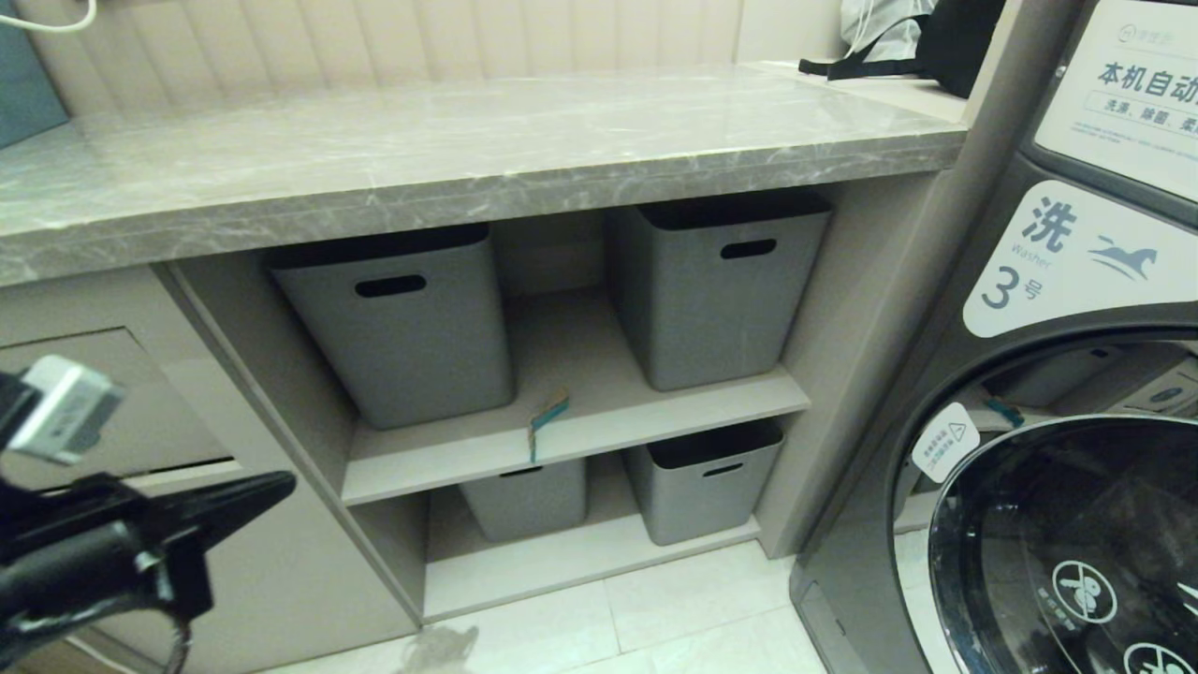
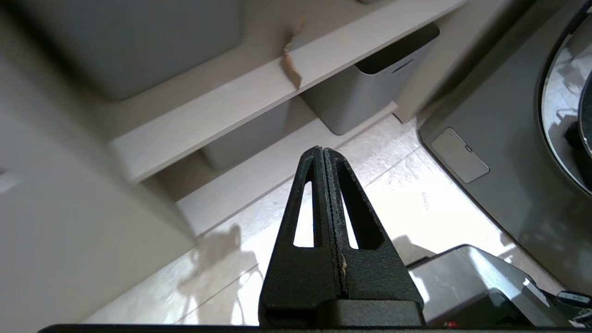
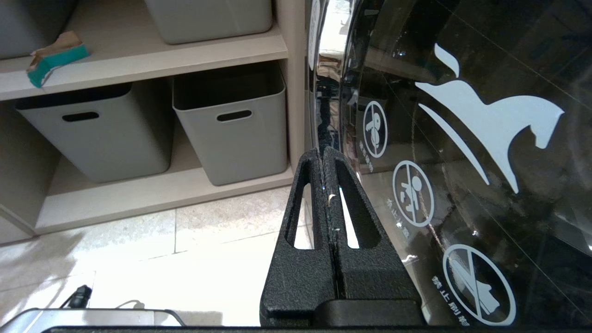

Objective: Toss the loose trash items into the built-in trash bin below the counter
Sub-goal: Pick up the garbage

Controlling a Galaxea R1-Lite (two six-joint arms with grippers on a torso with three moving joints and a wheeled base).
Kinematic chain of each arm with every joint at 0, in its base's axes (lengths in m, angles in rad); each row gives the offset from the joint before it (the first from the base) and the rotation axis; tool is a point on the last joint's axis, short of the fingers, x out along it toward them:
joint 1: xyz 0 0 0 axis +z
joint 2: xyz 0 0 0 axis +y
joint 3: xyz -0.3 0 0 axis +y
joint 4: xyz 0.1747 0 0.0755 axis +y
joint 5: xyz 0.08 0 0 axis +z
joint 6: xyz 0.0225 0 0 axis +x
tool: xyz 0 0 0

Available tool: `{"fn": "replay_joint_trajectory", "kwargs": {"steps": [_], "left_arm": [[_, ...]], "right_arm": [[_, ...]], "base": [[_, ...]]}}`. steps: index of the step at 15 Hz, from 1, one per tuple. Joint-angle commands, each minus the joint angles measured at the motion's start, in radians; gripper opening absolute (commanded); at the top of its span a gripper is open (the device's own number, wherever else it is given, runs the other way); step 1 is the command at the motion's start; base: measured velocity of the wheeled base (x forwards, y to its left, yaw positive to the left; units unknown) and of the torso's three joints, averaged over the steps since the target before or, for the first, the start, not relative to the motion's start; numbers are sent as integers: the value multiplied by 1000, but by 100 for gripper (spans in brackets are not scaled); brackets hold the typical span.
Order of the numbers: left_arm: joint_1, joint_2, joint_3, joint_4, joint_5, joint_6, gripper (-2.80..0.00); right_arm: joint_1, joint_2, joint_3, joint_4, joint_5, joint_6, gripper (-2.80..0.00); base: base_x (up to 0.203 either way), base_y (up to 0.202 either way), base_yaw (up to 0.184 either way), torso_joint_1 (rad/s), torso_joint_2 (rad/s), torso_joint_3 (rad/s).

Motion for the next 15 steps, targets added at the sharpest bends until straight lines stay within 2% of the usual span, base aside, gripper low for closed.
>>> {"fn": "replay_joint_trajectory", "kwargs": {"steps": [1, 3, 5, 6, 8, 12, 15], "left_arm": [[-39, 280, -15, -137, -5, 0, -280], [-95, 433, -15, -293, -9, 7, -280], [-149, 561, -16, -402, -11, 13, -280], [-176, 615, -18, -441, -11, 14, 0], [-212, 708, -62, -472, 0, 16, 0], [-278, 888, -256, -462, 87, 10, 0], [-301, 954, -325, -447, 113, -11, 0]], "right_arm": [[-2, 0, 0, 0, 0, 0, -280], [0, 0, 0, 0, 0, 0, -280], [0, 0, 0, 0, 0, 0, -280], [0, 0, 0, 0, 0, 0, -280], [0, 0, 0, 0, 0, 0, -280], [0, 0, 0, 0, 0, 0, -280], [0, 0, 0, 0, 0, 0, -280]], "base": [[0, 0, 0, 0, 0, 0], [0, 0, 0, 0, 0, 0], [0, 0, 0, 0, 0, 0], [0, 0, 0, 0, 0, 0], [0, 0, 0, 0, 0, 0], [0, 0, 0, 0, 0, 0], [0, 0, 0, 0, 0, 0]]}}
